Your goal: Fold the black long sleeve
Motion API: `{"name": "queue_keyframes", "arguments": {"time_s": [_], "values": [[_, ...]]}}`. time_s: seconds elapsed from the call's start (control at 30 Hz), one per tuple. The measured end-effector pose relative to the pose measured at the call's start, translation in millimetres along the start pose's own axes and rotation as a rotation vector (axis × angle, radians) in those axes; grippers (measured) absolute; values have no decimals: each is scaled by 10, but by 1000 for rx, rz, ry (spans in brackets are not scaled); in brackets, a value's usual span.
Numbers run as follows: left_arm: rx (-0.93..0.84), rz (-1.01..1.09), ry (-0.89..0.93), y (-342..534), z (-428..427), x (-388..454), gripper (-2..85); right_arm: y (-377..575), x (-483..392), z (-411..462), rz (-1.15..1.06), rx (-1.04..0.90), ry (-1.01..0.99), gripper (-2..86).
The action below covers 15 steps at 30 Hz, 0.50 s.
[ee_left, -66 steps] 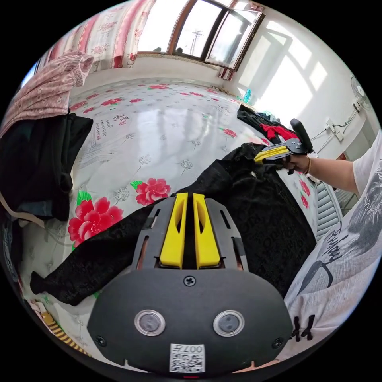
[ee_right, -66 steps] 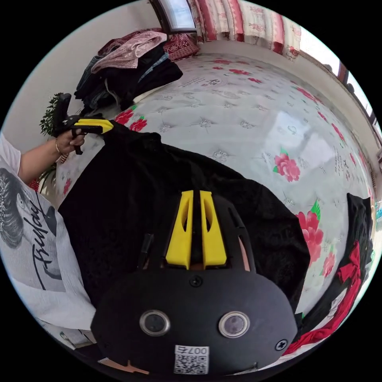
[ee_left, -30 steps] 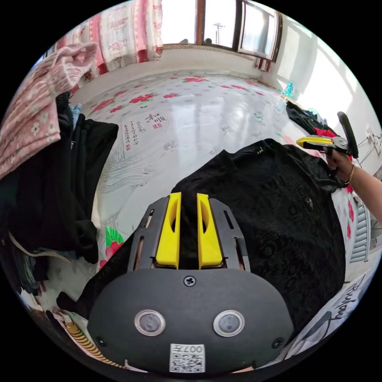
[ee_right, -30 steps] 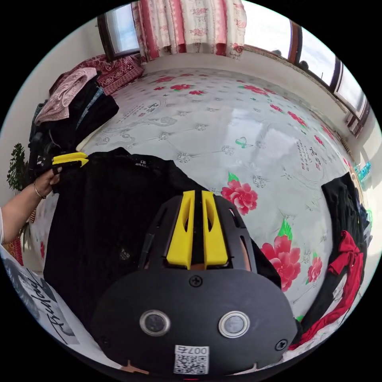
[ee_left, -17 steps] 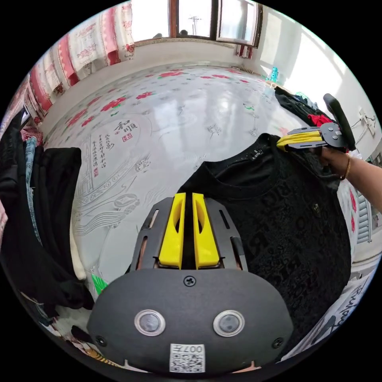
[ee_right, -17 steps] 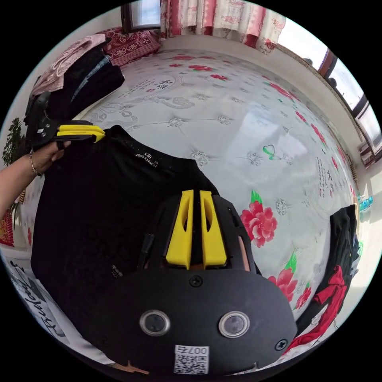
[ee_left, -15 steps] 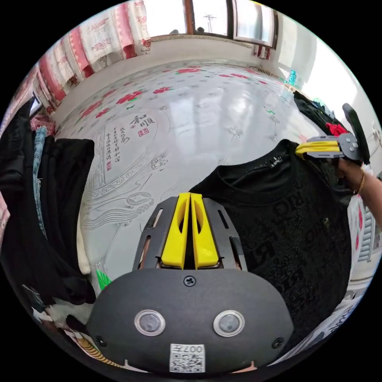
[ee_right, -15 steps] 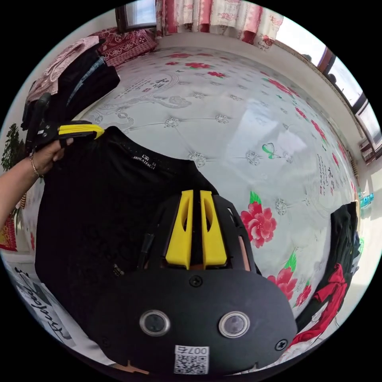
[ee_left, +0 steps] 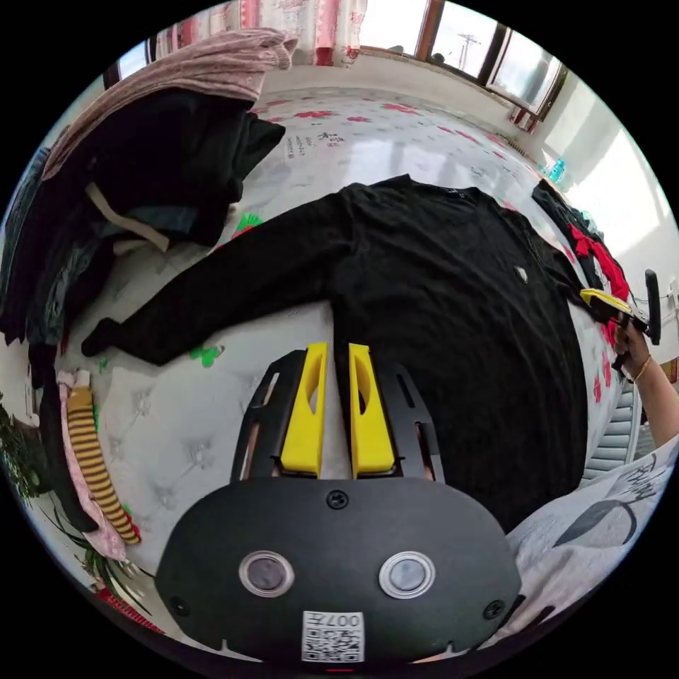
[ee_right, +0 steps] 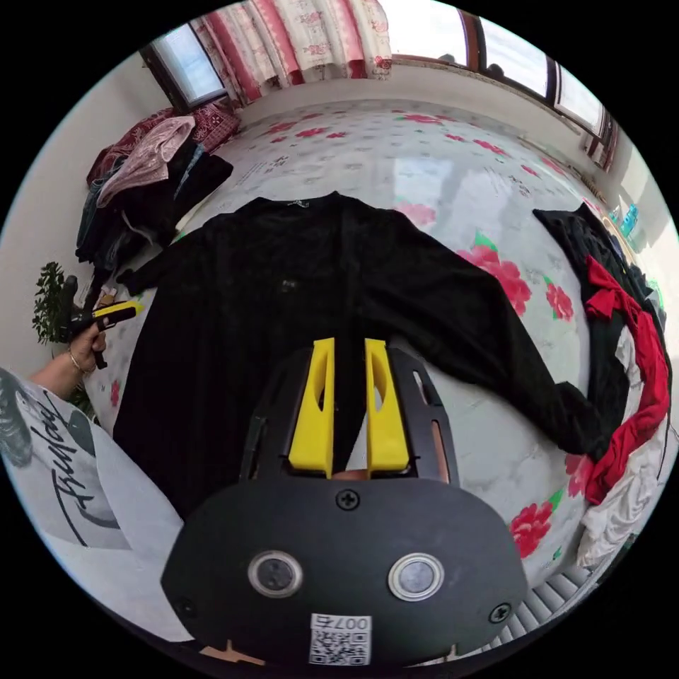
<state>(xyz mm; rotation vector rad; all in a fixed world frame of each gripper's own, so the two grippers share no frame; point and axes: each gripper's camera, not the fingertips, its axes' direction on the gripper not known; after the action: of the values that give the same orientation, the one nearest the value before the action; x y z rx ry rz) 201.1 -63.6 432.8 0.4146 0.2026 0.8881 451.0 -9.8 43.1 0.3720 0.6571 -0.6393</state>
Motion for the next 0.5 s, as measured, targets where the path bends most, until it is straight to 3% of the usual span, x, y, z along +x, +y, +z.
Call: {"name": "queue_keyframes", "arguments": {"time_s": [0.13, 0.27, 0.5], "values": [[-39, -154, 104, 1148, -489, -248, 84, 1212, -99, -336, 109, -129, -52, 80], [-94, -160, 154, 1889, -781, -203, 108, 2090, -312, -494, 174, -198, -109, 93], [-194, -8, 174, 2169, -796, 231, 118, 2527, -778, -326, 189, -274, -169, 84]]}}
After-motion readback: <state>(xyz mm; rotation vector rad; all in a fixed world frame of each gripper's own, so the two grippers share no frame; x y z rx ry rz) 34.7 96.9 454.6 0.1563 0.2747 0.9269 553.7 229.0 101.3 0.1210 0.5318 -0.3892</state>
